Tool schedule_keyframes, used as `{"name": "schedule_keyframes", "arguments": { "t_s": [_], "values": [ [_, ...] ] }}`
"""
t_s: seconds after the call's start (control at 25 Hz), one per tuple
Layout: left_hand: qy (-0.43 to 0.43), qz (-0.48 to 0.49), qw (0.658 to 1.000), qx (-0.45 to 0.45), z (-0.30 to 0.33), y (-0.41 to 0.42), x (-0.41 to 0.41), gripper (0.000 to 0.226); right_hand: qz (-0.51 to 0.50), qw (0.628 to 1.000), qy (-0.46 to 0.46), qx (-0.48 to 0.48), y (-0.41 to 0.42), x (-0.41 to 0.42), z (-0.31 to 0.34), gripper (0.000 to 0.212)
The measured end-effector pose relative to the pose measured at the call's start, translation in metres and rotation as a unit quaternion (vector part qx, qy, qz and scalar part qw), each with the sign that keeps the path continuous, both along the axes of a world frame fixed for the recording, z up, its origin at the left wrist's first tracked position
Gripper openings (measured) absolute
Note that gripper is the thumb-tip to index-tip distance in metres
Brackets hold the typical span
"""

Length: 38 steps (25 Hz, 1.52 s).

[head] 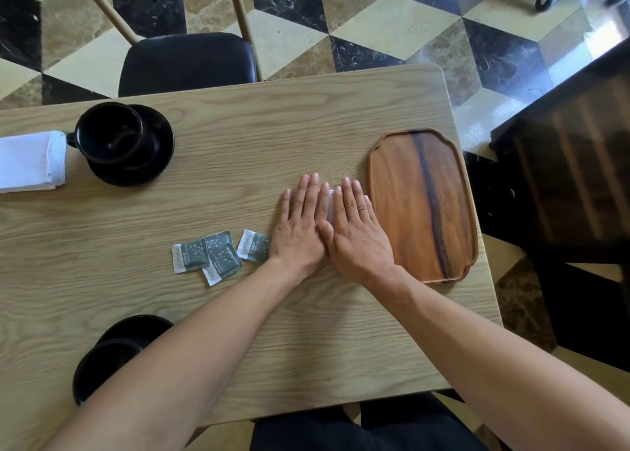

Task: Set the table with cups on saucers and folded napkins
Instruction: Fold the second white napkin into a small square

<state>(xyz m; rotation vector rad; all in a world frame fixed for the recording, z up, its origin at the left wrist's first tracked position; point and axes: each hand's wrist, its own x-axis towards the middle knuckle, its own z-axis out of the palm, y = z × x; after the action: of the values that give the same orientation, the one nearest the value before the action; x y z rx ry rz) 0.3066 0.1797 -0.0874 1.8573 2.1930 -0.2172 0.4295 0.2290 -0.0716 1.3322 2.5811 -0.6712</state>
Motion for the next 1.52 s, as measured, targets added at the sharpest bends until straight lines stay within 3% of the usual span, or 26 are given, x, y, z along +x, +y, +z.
{"name": "schedule_keyframes", "arguments": {
  "t_s": [0.08, 0.16, 0.32, 0.44, 0.56, 0.64, 0.76, 0.84, 1.04, 1.12, 1.24, 1.32, 1.44, 1.52],
  "values": [
    [-0.019, -0.002, 1.000, -0.005, 0.005, 0.002, 0.000, 0.065, -0.008, 1.000, 0.016, -0.016, 0.002, -0.001, 0.006, 0.067],
    [-0.098, 0.020, 0.995, 0.029, 0.016, 0.002, -0.001, 0.064, -0.042, 0.996, 0.063, -0.045, 0.006, -0.002, 0.015, 0.060],
    [-0.196, 0.198, 0.949, 0.150, 0.037, -0.013, 0.001, 0.055, -0.156, 0.981, 0.108, -0.035, -0.002, 0.003, 0.038, 0.063],
    [-0.271, 0.289, 0.913, 0.097, 0.049, -0.021, 0.009, 0.039, -0.195, 0.975, 0.098, -0.031, -0.017, 0.004, 0.048, 0.053],
    [-0.286, 0.343, 0.891, 0.077, 0.052, -0.015, 0.012, 0.042, -0.223, 0.971, 0.079, -0.048, -0.021, 0.000, 0.050, 0.053],
    [-0.319, 0.405, 0.854, 0.068, 0.054, -0.008, 0.012, 0.043, -0.229, 0.969, 0.074, -0.059, -0.024, -0.003, 0.049, 0.057],
    [-0.378, 0.483, 0.789, 0.036, 0.056, -0.005, 0.009, 0.027, -0.242, 0.963, 0.086, -0.080, -0.026, -0.001, 0.050, 0.061],
    [-0.439, 0.492, 0.751, 0.035, 0.061, -0.009, 0.010, 0.015, -0.250, 0.959, 0.094, -0.091, -0.029, 0.002, 0.052, 0.061],
    [-0.551, 0.481, 0.680, 0.055, 0.077, -0.028, 0.017, 0.011, -0.248, 0.954, 0.136, -0.104, -0.034, 0.012, 0.059, 0.041],
    [-0.601, 0.487, 0.632, 0.048, 0.084, -0.040, 0.018, 0.014, -0.265, 0.925, 0.223, -0.157, -0.034, 0.019, 0.063, 0.024],
    [-0.656, 0.521, 0.545, 0.041, 0.093, -0.063, 0.017, 0.025, -0.334, 0.838, 0.290, -0.318, -0.037, 0.026, 0.072, 0.026],
    [-0.658, 0.537, 0.523, 0.071, 0.098, -0.082, 0.018, 0.027, -0.362, 0.800, 0.275, -0.391, -0.045, 0.028, 0.071, 0.027],
    [-0.641, 0.574, 0.496, 0.114, 0.098, -0.118, 0.025, 0.011, -0.337, 0.788, 0.268, -0.440, -0.066, 0.034, 0.065, 0.019],
    [-0.634, 0.591, 0.482, 0.129, 0.087, -0.149, 0.029, 0.006, -0.331, 0.783, 0.256, -0.461, -0.085, 0.039, 0.062, 0.025]
  ]
}}
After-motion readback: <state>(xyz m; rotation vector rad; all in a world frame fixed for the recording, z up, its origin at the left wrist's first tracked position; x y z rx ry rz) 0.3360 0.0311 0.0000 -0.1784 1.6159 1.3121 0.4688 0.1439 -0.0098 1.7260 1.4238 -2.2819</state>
